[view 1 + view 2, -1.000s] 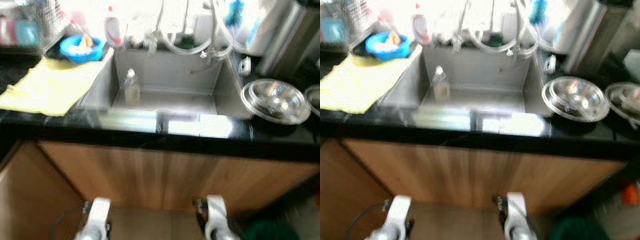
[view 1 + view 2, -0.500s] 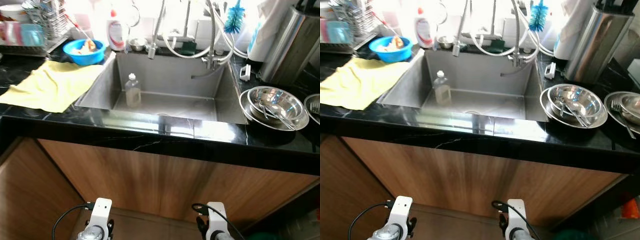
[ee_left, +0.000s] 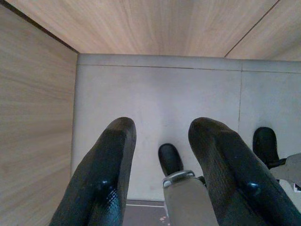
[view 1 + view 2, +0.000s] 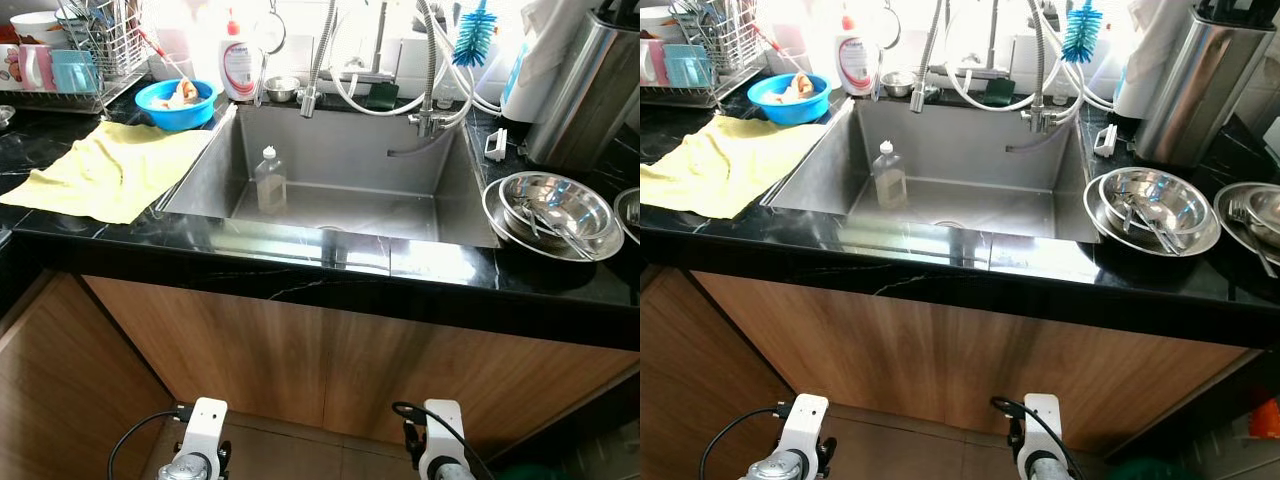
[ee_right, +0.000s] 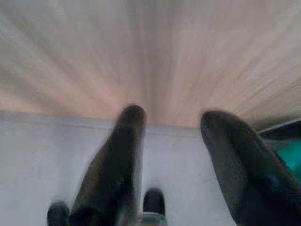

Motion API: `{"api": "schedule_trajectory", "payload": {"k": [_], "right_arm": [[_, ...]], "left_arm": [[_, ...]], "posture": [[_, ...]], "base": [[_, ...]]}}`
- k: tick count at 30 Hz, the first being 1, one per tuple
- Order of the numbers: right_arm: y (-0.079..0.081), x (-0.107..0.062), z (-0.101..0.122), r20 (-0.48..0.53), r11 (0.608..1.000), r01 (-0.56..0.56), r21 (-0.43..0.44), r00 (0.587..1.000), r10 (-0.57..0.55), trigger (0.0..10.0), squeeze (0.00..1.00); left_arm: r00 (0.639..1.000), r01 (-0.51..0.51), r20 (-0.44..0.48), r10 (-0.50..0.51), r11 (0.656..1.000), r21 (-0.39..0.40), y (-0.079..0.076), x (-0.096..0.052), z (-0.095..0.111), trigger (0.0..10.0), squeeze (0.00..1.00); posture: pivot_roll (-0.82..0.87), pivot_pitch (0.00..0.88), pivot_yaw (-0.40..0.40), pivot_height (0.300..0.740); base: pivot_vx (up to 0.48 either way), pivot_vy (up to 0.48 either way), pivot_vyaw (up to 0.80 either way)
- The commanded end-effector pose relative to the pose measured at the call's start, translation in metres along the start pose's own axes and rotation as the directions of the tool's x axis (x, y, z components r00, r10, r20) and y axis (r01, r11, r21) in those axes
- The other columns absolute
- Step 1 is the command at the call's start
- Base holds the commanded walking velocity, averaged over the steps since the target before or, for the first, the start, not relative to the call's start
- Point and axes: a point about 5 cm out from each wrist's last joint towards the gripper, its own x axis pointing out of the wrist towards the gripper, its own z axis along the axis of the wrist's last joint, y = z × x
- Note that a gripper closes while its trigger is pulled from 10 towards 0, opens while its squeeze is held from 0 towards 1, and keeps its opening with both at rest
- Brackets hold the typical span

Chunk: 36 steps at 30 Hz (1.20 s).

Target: Kitchen organization

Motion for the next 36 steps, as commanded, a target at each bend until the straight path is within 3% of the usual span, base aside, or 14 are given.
{"api": "schedule_trajectory", "payload": {"k": [1,4,8,16,20,23,28,32,36], "right_arm": [[-0.024,-0.012,0.001,0.126,0.999,0.040,-0.003,0.991,-0.039,10.0,0.00],[-0.037,-0.029,0.006,0.250,0.997,0.065,-0.041,0.967,-0.052,10.0,0.00],[-0.029,-0.047,0.011,0.323,0.997,0.068,-0.037,0.945,-0.053,10.0,0.00],[-0.019,-0.079,0.011,0.371,0.997,0.059,-0.043,0.928,-0.039,10.0,0.00],[-0.033,-0.094,0.029,0.416,0.993,0.118,-0.028,0.904,-0.096,10.0,0.00],[-0.038,-0.096,0.036,0.436,0.991,0.133,-0.028,0.893,-0.108,10.0,0.00],[-0.044,-0.102,0.074,0.522,0.985,0.171,0.039,0.837,-0.166,10.0,0.00],[-0.038,-0.102,0.094,0.562,0.985,0.168,-0.026,0.818,-0.125,10.0,0.00],[-0.032,-0.100,0.133,0.644,0.987,0.159,-0.007,0.756,-0.118,10.0,0.00]], "left_arm": [[1.000,0.004,-0.016,-0.004,1.000,0.021,0.001,0.000,-0.003,10.0,0.00],[1.000,0.006,-0.017,-0.006,1.000,0.021,0.001,0.000,-0.003,10.0,0.00],[1.000,0.010,-0.024,-0.010,1.000,0.020,-0.001,-0.001,-0.006,10.0,0.00],[1.000,0.004,-0.027,-0.003,1.000,0.022,0.004,-0.001,-0.007,10.0,0.00],[1.000,-0.001,-0.027,0.002,1.000,0.025,0.006,-0.001,-0.006,10.0,0.00],[1.000,-0.002,-0.027,0.003,1.000,0.025,0.007,-0.001,-0.006,10.0,0.00],[1.000,0.008,-0.022,-0.007,0.999,0.031,0.003,-0.001,-0.004,10.0,0.00],[1.000,0.014,-0.023,-0.013,0.999,0.037,0.001,-0.001,-0.005,10.0,0.00],[1.000,0.015,-0.022,-0.014,0.999,0.038,0.001,-0.001,-0.005,10.0,0.00]], "posture": [[-0.14,0.000,-0.004,0.740],[-0.15,0.000,-0.002,0.740],[-0.15,0.000,-0.002,0.740],[-0.16,0.000,0.007,0.740],[-0.16,0.000,0.008,0.740],[-0.17,0.000,0.009,0.740],[-0.16,0.000,0.011,0.740],[-0.16,0.000,0.013,0.740],[-0.15,0.000,0.014,0.740]], "base": [[0.000,0.000,0.00],[0.000,0.000,0.00],[0.000,0.000,0.00],[0.000,0.000,0.00],[0.000,0.000,0.00],[0.000,0.000,0.00],[0.000,0.000,0.00],[0.000,0.000,0.00],[0.000,0.000,0.00]]}}
